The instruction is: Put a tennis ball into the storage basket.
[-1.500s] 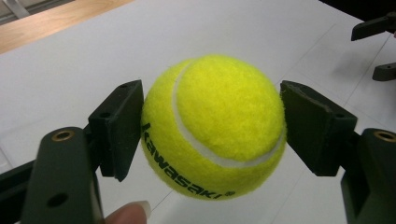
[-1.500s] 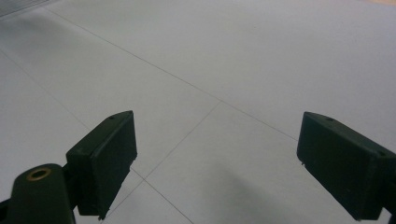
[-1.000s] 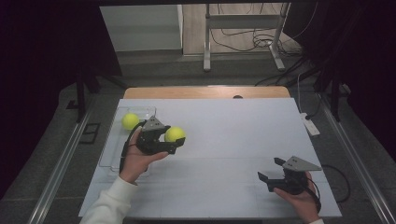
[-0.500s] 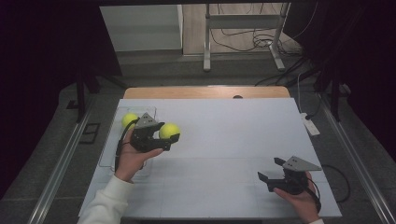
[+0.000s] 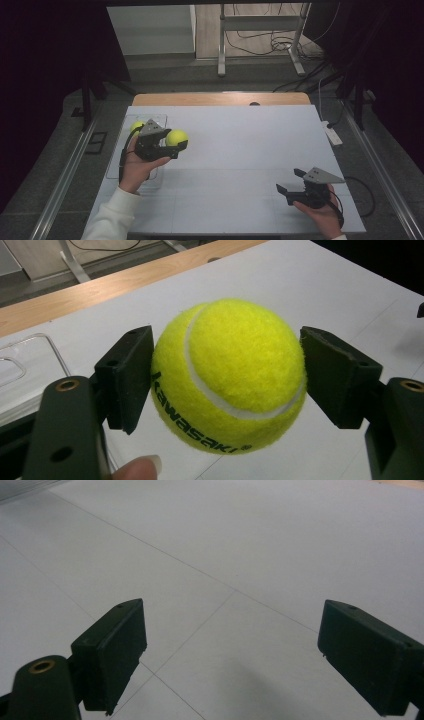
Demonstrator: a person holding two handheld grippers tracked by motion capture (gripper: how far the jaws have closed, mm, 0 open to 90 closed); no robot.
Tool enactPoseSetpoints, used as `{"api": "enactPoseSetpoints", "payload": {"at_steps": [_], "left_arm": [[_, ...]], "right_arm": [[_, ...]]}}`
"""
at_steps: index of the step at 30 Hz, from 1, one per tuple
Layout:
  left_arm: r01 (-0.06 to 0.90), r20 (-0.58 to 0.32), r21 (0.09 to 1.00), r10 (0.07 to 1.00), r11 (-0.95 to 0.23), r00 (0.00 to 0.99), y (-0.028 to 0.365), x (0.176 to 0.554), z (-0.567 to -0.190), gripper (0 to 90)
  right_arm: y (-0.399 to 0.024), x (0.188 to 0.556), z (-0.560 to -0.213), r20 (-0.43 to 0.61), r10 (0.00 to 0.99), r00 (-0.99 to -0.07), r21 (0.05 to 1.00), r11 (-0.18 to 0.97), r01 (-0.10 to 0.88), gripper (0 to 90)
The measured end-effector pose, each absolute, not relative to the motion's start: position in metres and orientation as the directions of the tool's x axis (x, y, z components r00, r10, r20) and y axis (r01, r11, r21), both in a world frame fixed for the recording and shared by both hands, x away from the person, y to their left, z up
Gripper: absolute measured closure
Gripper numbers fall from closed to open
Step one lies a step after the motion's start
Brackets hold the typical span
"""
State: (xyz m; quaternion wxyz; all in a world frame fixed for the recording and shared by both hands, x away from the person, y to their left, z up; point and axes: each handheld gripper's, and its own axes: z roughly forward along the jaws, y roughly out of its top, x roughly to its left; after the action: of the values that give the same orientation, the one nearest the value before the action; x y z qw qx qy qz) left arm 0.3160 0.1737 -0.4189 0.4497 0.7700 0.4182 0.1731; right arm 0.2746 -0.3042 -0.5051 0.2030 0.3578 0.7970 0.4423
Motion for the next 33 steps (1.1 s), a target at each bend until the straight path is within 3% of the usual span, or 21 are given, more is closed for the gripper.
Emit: {"api": "enactPoseSetpoints", "payload": {"at_steps": [33], "left_arm": [[0.506,-0.122,0.843,0.852,-0.181,0.508,0.206,0.322,-0.419,26.1]], "right_arm": [[-0.304,0.275,-0.505,-0.006,0.751,-0.661,0.849,0.353,0.393,12.4]]}}
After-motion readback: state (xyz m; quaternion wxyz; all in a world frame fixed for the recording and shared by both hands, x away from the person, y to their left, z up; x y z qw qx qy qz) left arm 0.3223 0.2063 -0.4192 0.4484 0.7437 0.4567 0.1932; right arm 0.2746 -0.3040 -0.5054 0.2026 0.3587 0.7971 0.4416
